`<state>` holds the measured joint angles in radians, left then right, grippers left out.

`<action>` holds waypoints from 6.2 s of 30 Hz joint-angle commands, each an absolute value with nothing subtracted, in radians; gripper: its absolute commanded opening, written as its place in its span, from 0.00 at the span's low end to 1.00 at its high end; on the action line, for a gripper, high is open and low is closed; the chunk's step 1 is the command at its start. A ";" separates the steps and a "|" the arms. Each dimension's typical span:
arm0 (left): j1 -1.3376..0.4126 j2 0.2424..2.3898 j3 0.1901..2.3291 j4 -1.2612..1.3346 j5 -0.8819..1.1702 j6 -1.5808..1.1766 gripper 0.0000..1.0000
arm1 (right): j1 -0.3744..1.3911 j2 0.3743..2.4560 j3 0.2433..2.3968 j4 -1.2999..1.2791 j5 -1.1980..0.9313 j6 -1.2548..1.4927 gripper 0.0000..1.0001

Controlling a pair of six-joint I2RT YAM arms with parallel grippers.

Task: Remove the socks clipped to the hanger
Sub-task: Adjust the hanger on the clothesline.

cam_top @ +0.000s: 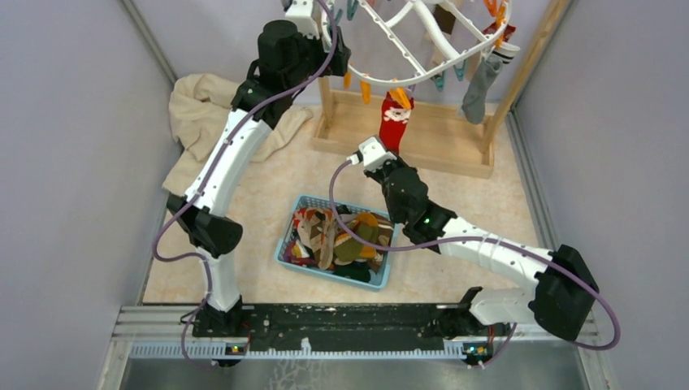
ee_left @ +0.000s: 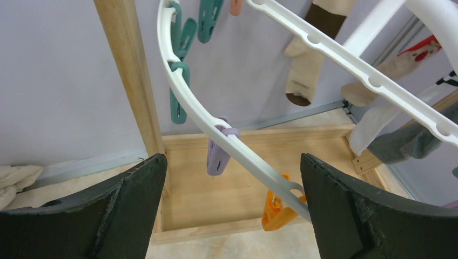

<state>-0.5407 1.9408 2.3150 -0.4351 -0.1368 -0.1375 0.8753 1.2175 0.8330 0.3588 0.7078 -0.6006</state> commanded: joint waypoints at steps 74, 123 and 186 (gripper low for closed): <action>-0.431 1.831 2.390 -0.632 0.069 -0.163 0.99 | 0.974 1.769 1.397 0.282 0.578 -0.810 0.00; -0.479 1.857 2.289 -0.569 0.608 -0.069 0.99 | 0.993 1.440 1.081 0.330 0.447 -0.724 0.00; -0.405 1.891 1.842 0.456 1.081 -0.553 0.87 | 0.990 1.382 0.992 0.320 0.427 -0.716 0.00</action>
